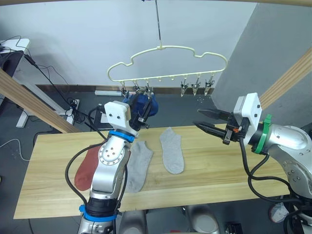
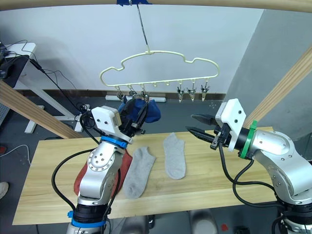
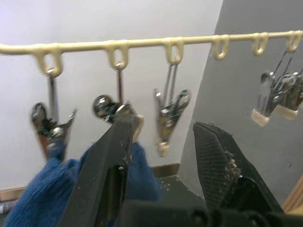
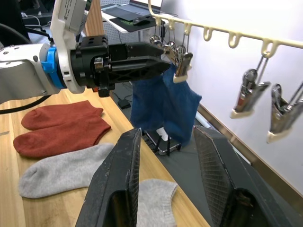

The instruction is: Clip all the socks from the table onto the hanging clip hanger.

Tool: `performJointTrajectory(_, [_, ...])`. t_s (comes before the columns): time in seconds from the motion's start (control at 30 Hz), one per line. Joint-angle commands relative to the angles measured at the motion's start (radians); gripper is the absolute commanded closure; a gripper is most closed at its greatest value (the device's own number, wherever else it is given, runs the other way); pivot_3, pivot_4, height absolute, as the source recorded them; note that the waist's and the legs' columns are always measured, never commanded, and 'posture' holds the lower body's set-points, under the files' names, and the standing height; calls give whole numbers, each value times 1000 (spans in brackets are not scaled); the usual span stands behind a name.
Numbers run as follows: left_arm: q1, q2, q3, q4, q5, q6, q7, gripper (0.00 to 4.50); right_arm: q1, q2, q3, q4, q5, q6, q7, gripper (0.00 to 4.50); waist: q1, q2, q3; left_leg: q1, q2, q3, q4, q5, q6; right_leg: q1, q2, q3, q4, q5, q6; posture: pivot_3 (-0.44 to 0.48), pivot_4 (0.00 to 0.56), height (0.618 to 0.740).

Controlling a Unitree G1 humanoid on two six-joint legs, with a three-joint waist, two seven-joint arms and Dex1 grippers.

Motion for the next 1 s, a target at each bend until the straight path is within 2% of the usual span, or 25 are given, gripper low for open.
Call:
performJointTrajectory(0.03, [-16,-12,-7,-7,11,-25,9,2321,2,-13,-16,-45,20,-10,-9,2686,-4,0,0,0,0,0,0,0,0,0,0,0,0,0,0,-271,299,740])
performJointTrajectory(0.2, [-39,-13,12,25,42,-43,42,2321,7,-16,-18,-49,20,-10,-18,2686,-10,0,0,0,0,0,0,0,0,0,0,0,0,0,0,-279,297,740])
performJointTrajectory(0.73, [-19,-16,11,-43,2,-41,6,2321,3,-13,-9,-46,18,-15,-28,2686,-11,0,0,0,0,0,0,0,0,0,0,0,0,0,0,-277,299,740])
performJointTrajectory(1.0, [-28,-14,19,-22,5,-35,17,2321,4,-10,-7,-46,20,-16,-32,2686,-11,0,0,0,0,0,0,0,0,0,0,0,0,0,0,-276,300,740])
